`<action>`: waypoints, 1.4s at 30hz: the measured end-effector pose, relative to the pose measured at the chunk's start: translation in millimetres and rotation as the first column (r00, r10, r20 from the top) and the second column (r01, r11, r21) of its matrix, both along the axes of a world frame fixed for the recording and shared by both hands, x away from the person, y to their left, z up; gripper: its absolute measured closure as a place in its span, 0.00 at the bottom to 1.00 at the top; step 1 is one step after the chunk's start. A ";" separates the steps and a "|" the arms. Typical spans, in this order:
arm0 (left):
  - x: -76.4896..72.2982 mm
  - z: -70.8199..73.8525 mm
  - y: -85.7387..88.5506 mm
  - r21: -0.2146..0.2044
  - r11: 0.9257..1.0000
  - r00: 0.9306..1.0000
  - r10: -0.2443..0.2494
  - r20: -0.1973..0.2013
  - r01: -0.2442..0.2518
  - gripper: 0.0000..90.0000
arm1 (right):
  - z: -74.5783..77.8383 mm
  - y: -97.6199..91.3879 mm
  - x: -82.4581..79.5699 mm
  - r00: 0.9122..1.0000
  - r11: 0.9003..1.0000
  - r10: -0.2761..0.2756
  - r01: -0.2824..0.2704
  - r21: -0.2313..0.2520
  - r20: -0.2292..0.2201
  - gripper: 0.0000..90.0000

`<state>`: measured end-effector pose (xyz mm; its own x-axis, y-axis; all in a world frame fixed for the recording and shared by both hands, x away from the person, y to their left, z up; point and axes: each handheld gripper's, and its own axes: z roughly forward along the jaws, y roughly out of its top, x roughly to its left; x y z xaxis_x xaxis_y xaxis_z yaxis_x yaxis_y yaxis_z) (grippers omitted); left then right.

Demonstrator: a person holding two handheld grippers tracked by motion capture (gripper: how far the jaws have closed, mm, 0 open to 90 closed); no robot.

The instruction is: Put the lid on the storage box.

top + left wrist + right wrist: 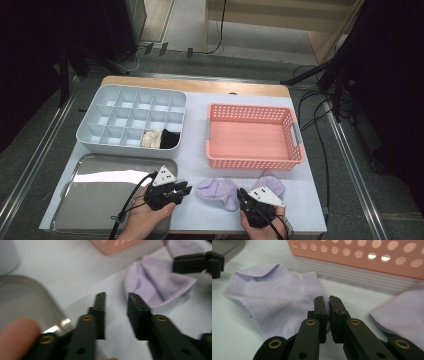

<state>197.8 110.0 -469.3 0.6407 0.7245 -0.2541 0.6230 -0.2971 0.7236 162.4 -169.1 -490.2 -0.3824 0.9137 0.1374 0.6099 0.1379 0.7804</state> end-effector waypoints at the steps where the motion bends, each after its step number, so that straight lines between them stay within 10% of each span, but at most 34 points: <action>1: 0.7 0.0 -1.6 -0.007 1.000 1.000 -0.004 -0.005 0.004 0.66 | -0.2 2.3 -0.3 1.000 1.000 0.012 -0.012 0.001 0.006 0.95; 6: 4.6 -3.9 -14.3 0.022 1.000 1.000 0.006 -0.022 -0.006 0.62 | -1.8 12.7 -1.6 0.999 0.999 0.033 -0.033 -0.020 0.016 0.95; 10: 3.1 -7.2 -25.1 0.097 0.995 1.000 -0.013 0.011 0.012 0.75 | -1.7 13.3 -1.9 0.999 0.999 0.034 -0.034 -0.009 0.016 0.95; 18: 3.1 -3.3 -21.2 0.083 0.996 0.999 -0.031 0.033 0.028 1.00 | 2.5 7.3 -3.9 0.999 1.000 0.016 -0.016 -0.014 0.041 0.95; 24: -2.3 -0.3 -3.8 0.063 0.997 0.998 0.034 0.059 -0.038 1.00 | 5.1 -6.2 -2.1 0.998 1.000 -0.024 0.025 -0.008 0.050 0.95; 29: -8.5 -4.2 1.5 0.085 0.996 1.000 -0.012 0.013 0.011 0.98 | 3.2 -5.8 -4.4 0.999 0.998 -0.030 0.032 -0.056 0.036 0.95; 37: 4.9 1.5 -7.1 0.040 0.997 0.998 0.062 0.013 -0.062 0.56 | 3.5 -10.4 -5.4 0.997 0.998 -0.064 0.063 0.030 0.050 0.69; 42: 7.7 -6.1 -10.2 0.095 0.993 0.997 0.076 -0.003 -0.075 0.77 | -4.3 -4.1 -4.1 1.000 1.000 -0.025 0.025 -0.005 0.007 0.87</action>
